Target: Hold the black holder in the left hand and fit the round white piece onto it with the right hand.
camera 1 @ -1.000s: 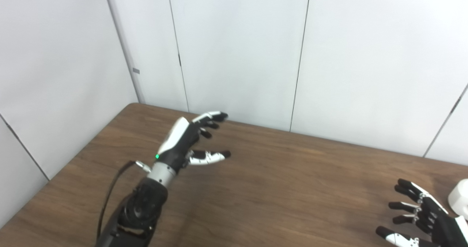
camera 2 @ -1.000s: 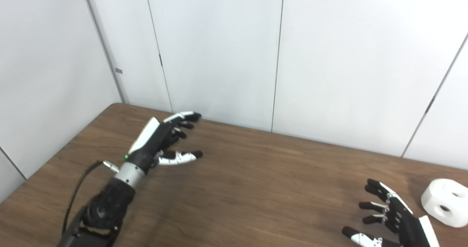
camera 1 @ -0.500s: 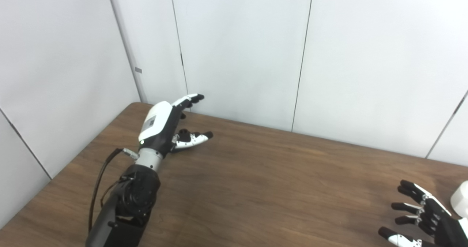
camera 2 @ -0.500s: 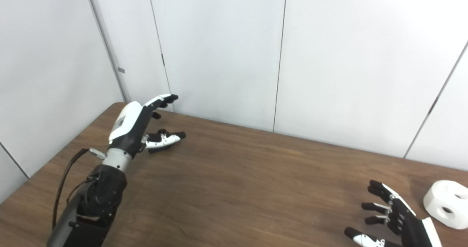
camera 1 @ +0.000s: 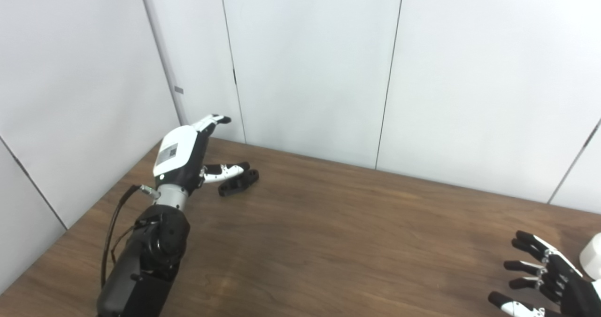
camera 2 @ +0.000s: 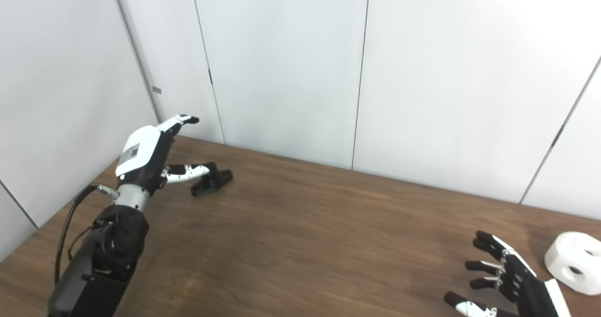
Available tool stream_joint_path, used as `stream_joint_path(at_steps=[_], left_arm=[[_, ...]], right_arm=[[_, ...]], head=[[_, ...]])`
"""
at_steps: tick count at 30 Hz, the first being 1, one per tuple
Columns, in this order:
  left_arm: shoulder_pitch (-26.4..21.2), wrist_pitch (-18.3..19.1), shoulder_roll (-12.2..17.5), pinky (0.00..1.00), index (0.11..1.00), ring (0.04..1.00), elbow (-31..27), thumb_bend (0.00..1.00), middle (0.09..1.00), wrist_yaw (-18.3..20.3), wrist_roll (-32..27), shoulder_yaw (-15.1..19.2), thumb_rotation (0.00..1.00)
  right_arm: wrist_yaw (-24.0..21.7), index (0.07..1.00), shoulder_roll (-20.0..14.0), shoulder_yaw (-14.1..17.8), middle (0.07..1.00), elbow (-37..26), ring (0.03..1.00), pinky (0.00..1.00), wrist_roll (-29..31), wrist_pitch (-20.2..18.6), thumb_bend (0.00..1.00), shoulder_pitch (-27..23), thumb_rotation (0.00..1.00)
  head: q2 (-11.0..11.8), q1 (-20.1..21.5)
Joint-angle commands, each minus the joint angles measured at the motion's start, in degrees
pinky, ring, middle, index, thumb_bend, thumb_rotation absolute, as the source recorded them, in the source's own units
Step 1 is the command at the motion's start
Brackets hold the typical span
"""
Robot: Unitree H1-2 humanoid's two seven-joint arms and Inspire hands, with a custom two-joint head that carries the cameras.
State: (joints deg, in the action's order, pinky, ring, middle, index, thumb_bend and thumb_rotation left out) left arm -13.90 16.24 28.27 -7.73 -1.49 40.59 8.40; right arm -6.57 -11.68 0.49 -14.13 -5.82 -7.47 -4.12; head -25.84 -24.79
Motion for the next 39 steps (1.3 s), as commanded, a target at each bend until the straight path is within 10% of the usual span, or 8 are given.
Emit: stream_joint_path(at_steps=[1,7,39], left_arm=[[-2.4,1.6,2.7,0.84,0.884,0.995,0.2,0.89,0.994,-0.3,2.3,-0.1,0.39],[-2.9,4.5,3.4,0.99,0.900,1.000,2.7,0.98,1.000,0.2,3.9,-1.5,0.43],[-6.9,8.0,3.7,1.00,0.881,1.000,20.4,1.00,1.000,-2.1,1.8,-5.9,0.47]], right_arm=[[0.0,0.838,-0.6,0.5,0.832,-2.5,0.692,0.55,0.5,0.7,0.56,-1.0,0.00],[0.1,0.842,-0.7,0.5,0.835,-3.1,0.687,0.55,0.2,0.3,0.57,-0.8,0.00],[-0.1,0.819,-1.7,0.9,0.815,-5.1,0.652,0.51,0.3,-0.9,0.59,-0.7,0.00]], head=[[0.0,0.0],[-0.3,0.2],[-1.6,0.9]])
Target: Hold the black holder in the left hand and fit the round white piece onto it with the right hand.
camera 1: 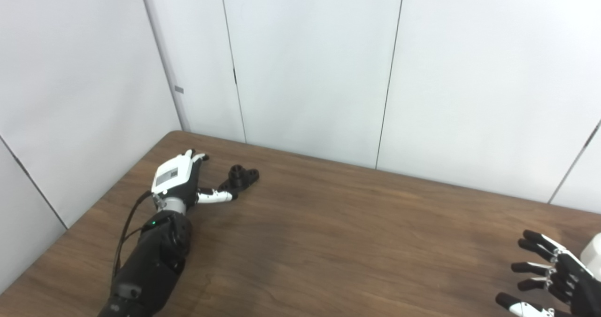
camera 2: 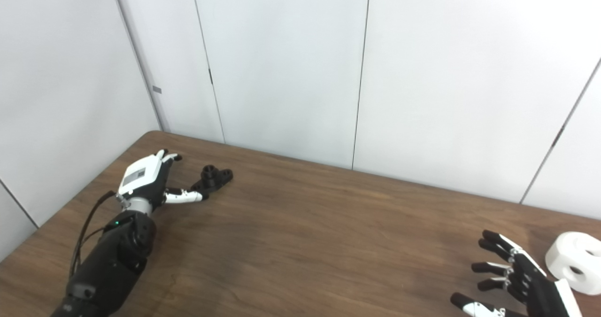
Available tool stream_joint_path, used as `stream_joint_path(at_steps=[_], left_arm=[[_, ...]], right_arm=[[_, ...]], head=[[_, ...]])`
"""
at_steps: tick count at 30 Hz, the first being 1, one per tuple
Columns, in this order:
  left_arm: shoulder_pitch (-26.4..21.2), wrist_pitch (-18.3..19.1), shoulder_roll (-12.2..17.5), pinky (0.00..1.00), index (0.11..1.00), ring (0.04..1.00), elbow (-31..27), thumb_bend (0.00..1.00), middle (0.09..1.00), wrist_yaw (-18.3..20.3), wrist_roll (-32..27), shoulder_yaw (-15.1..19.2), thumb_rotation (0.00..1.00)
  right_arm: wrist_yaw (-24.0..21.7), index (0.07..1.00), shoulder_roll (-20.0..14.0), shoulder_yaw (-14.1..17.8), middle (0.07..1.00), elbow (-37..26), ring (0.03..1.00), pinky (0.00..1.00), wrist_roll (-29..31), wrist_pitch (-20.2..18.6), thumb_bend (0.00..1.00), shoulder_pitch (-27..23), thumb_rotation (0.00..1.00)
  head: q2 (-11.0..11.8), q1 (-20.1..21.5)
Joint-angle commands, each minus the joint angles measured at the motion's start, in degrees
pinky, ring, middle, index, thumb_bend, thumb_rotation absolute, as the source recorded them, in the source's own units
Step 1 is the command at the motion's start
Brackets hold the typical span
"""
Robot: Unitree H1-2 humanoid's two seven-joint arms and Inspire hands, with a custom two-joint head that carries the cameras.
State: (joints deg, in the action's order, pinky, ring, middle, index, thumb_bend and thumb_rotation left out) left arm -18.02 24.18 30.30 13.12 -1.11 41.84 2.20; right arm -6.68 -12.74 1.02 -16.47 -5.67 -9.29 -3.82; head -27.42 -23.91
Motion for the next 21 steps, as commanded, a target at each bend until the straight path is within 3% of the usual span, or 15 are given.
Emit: stream_joint_path(at_steps=[1,13,21], left_arm=[[-2.8,0.2,1.7,1.00,0.879,1.000,-0.2,1.00,1.000,-2.6,0.6,0.1,0.47],[-4.4,-3.7,-0.5,1.00,0.820,1.000,5.7,0.95,1.000,-7.8,-4.4,0.3,0.41],[-4.7,-4.5,-1.4,1.00,0.775,1.000,6.3,0.93,1.000,-8.9,-6.5,-0.8,0.38]], right_arm=[[0.0,0.819,-0.6,0.4,0.816,-2.9,0.652,0.51,0.2,0.7,0.59,-1.0,0.00],[-0.1,0.820,-0.5,0.3,0.819,-4.2,0.659,0.52,0.5,-0.5,0.59,-0.8,0.00],[-0.1,0.817,-0.6,0.5,0.816,-5.6,0.662,0.52,0.6,-1.5,0.58,-0.3,0.00]], head=[[0.0,0.0],[-0.7,0.6],[-1.3,0.6]])
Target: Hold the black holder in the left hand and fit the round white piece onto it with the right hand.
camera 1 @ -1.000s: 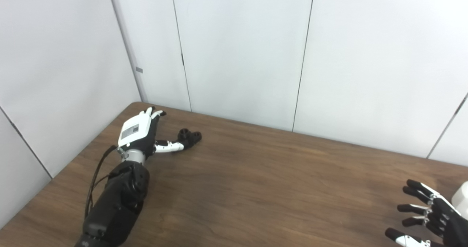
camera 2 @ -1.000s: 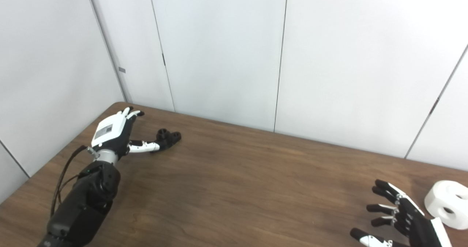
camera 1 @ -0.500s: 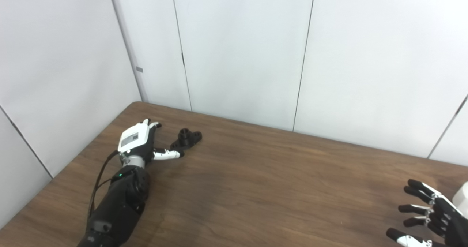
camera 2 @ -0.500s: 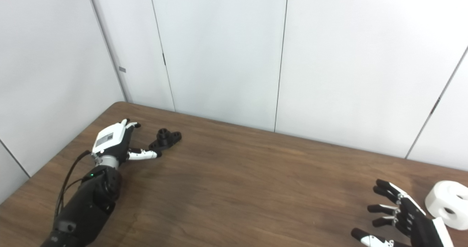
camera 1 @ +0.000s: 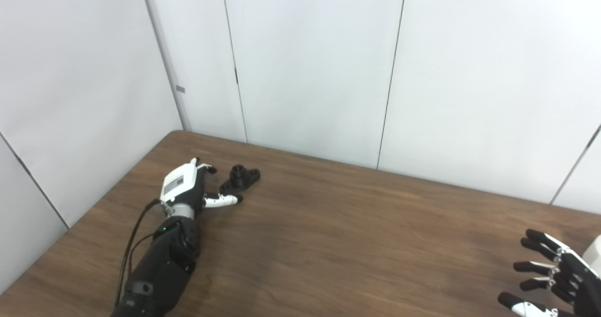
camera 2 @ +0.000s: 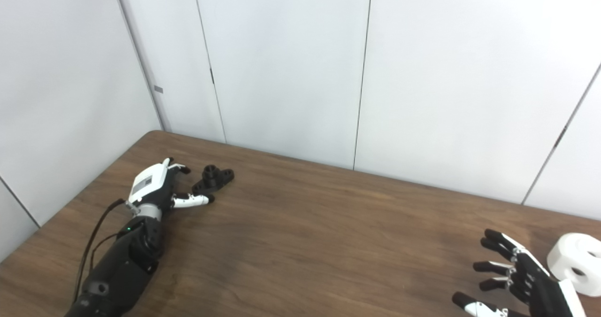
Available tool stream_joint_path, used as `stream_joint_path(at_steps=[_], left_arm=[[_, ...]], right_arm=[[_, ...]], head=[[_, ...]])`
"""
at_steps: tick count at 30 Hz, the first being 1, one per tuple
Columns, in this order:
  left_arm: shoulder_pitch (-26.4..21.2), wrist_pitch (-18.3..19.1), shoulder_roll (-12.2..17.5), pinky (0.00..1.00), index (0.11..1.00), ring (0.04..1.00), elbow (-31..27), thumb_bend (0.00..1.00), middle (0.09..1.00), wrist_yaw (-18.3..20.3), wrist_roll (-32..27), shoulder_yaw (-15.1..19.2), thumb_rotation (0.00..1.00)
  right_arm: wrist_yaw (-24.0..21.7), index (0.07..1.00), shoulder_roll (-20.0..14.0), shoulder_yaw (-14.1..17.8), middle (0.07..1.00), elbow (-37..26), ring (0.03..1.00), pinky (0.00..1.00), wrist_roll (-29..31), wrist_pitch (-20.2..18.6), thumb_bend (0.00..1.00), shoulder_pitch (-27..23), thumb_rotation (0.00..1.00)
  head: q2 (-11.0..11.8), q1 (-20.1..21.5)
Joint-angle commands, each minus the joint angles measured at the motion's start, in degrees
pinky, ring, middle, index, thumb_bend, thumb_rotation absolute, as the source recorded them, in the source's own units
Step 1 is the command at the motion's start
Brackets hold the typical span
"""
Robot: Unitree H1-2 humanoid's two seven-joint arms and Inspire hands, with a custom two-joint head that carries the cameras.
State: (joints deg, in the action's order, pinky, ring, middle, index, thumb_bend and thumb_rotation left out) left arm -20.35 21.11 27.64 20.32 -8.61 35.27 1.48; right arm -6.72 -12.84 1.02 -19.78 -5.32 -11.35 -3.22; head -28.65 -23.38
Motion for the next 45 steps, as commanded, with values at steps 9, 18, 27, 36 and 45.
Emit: stream_joint_path(at_steps=[9,18,27,36,45], left_arm=[[-2.6,-0.8,1.1,1.00,0.756,1.000,-0.4,0.93,1.000,-1.1,-0.8,-1.1,0.38],[-3.0,-1.2,1.0,1.00,0.745,1.000,1.8,0.90,1.000,-2.5,-1.4,-2.0,0.35],[-3.6,-1.7,1.0,1.00,0.744,1.000,4.3,0.89,1.000,-3.5,-2.2,-2.8,0.35],[-4.6,-6.8,0.9,1.00,0.505,1.000,8.5,0.56,0.894,-6.0,-3.3,-3.3,0.08],[-4.6,-9.3,0.7,1.00,0.482,0.954,10.0,0.52,0.844,-8.3,-2.7,-5.3,0.05]], right_arm=[[0.1,0.817,-0.3,0.3,0.834,-3.5,0.688,0.54,-0.2,-0.8,0.56,-0.6,0.00],[0.2,0.826,0.1,0.2,0.836,-4.3,0.682,0.53,-0.4,-1.8,0.56,-0.3,0.00],[0.5,0.827,0.1,0.3,0.834,-5.4,0.687,0.54,-1.1,-2.7,0.56,0.2,0.00],[0.6,0.830,0.3,0.4,0.835,-6.3,0.689,0.55,-1.7,-3.2,0.54,1.0,0.00],[0.6,0.837,0.2,0.8,0.838,-6.4,0.692,0.54,-1.6,-3.2,0.52,1.0,0.00]], head=[[-0.5,0.3],[-1.0,0.7],[-1.3,1.2],[-1.4,1.6],[-1.8,1.5]])
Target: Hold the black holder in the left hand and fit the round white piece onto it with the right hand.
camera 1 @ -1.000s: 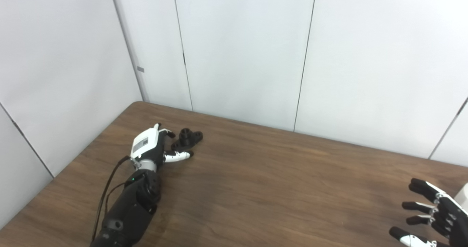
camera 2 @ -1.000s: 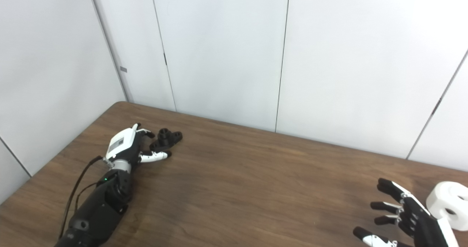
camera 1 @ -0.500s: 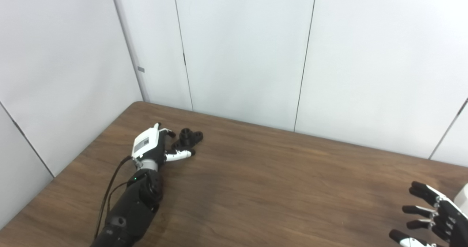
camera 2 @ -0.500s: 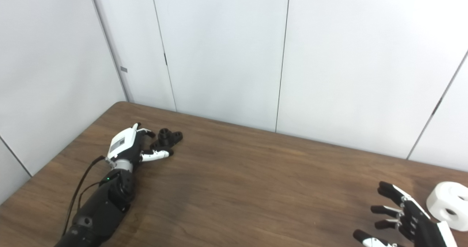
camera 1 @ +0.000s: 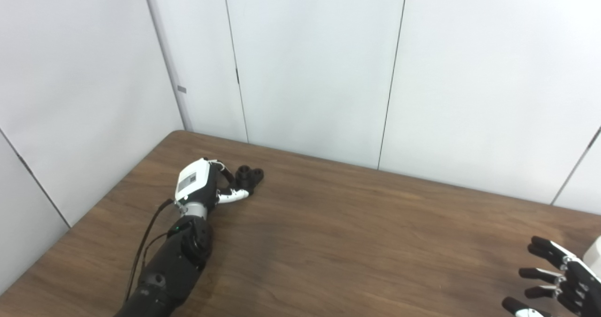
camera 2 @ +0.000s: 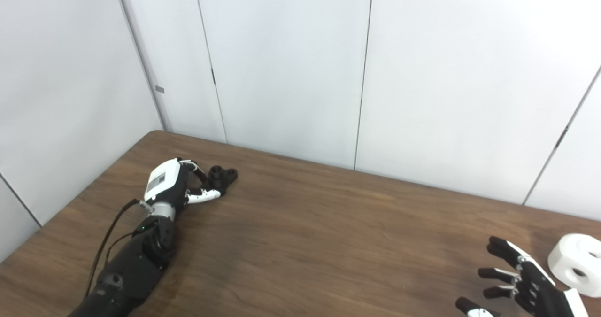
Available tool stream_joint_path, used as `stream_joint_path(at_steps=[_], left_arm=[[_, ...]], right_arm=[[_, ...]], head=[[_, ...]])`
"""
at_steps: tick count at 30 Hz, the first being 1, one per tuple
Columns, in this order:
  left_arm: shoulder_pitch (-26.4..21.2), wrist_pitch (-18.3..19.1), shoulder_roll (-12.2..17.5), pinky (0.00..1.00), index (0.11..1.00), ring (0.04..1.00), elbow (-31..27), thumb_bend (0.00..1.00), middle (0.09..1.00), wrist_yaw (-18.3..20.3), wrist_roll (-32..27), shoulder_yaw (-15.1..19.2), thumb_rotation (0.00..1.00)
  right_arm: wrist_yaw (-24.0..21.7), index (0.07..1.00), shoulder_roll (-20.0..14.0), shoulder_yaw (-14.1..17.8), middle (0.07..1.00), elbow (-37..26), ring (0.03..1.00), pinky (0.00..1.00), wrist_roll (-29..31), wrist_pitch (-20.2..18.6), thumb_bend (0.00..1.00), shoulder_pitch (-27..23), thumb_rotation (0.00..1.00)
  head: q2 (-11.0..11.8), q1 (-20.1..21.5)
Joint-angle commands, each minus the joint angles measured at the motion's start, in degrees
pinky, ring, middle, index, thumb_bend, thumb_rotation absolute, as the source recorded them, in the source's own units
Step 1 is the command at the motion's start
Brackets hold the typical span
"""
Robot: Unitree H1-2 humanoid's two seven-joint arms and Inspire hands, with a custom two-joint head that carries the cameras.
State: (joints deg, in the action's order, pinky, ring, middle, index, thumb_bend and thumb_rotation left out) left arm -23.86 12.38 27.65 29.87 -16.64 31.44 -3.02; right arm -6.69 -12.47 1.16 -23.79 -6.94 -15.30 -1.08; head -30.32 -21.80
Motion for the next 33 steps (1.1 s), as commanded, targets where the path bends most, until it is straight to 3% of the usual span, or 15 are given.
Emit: stream_joint_path(at_steps=[1,9,17,25,30,33], left_arm=[[-1.1,-0.7,0.7,1.00,0.482,0.953,0.6,0.52,0.843,-0.5,1.2,-1.1,0.05],[-1.0,-0.4,0.9,1.00,0.483,0.948,0.1,0.52,0.841,-0.5,0.9,-2.0,0.05],[0.7,-3.7,0.9,1.00,0.484,0.960,-2.6,0.52,0.857,1.2,-0.6,-2.8,0.05],[3.9,-10.1,0.2,1.00,0.484,0.999,-11.0,0.52,0.902,6.6,-1.1,-6.6,0.06],[5.4,-15.8,-1.9,0.94,0.484,0.993,-16.0,0.52,0.900,11.2,-2.8,-9.8,0.06],[5.7,-17.0,-3.1,0.93,0.483,0.987,-17.6,0.52,0.896,13.2,-2.1,-11.7,0.06]], right_arm=[[0.5,0.836,-0.2,0.7,0.836,-2.2,0.688,0.54,0.1,1.0,0.52,-1.2,0.00],[0.4,0.843,-0.2,0.7,0.843,-2.1,0.696,0.55,0.1,0.9,0.51,-1.6,0.00],[0.4,0.840,0.0,0.2,0.843,-2.3,0.688,0.54,-0.7,0.5,0.51,-2.1,0.00],[0.2,0.859,-0.1,-0.4,0.850,-1.8,0.709,0.55,-1.2,1.4,0.51,-2.5,0.00],[0.5,0.853,0.4,-0.1,0.853,-0.6,0.716,0.57,-0.5,1.9,0.53,-2.2,0.00],[0.7,0.852,0.6,0.0,0.847,0.8,0.706,0.57,-0.1,3.7,0.54,-1.9,0.00]], head=[[-0.1,-0.2],[-0.3,-0.4],[-0.7,1.5],[-1.6,4.9],[-2.6,9.5],[-2.6,12.1]])
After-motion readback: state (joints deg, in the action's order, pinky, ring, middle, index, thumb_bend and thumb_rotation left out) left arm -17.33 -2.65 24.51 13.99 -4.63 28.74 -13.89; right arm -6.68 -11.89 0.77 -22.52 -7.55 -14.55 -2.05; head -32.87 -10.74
